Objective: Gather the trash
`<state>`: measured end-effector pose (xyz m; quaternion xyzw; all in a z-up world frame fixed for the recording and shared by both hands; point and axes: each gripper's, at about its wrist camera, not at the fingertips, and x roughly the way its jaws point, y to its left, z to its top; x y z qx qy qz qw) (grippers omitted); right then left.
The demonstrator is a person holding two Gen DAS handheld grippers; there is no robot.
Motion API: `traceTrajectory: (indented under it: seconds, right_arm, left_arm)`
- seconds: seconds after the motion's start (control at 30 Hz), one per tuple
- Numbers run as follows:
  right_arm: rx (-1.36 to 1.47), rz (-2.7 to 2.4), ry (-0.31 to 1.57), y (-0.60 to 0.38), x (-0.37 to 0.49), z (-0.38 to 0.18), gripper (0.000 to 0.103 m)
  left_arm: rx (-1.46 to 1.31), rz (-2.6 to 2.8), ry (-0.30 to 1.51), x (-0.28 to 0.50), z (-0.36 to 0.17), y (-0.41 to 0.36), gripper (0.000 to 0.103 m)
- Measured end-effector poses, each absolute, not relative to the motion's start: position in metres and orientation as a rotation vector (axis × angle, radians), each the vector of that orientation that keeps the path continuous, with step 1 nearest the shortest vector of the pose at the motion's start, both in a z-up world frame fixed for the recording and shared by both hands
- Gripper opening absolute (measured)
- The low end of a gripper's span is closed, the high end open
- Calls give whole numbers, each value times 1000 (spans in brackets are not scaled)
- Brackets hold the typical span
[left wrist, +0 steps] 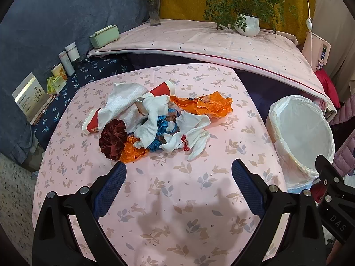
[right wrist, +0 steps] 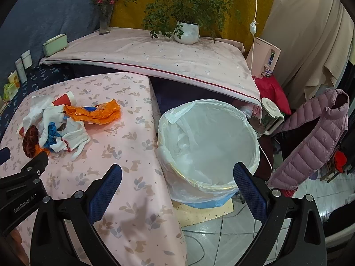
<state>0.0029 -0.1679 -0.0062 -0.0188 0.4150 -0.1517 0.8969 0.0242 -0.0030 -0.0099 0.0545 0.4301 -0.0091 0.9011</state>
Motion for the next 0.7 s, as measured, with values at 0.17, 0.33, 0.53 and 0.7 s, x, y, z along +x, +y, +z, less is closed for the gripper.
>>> traceTrajectory:
  seconds: [0.17,0.33,0.53,0.7]
  right_arm:
    - [-44,-312,868,-168,4,-9,96]
    - [-44,-314,868,-168,5,-10,96]
    - [-40,-316,875,-172,7,-11,96]
    - [-40,-316,874,-171,7,-11,96]
  left_arm:
    - [113,-19,891,25,-11,-3,91]
    - [111,-20,890,26,-10,-3,91]
    - [110,-20,892,28,-11,-4,91]
    - [114,-20,889,31,-12,-9,91]
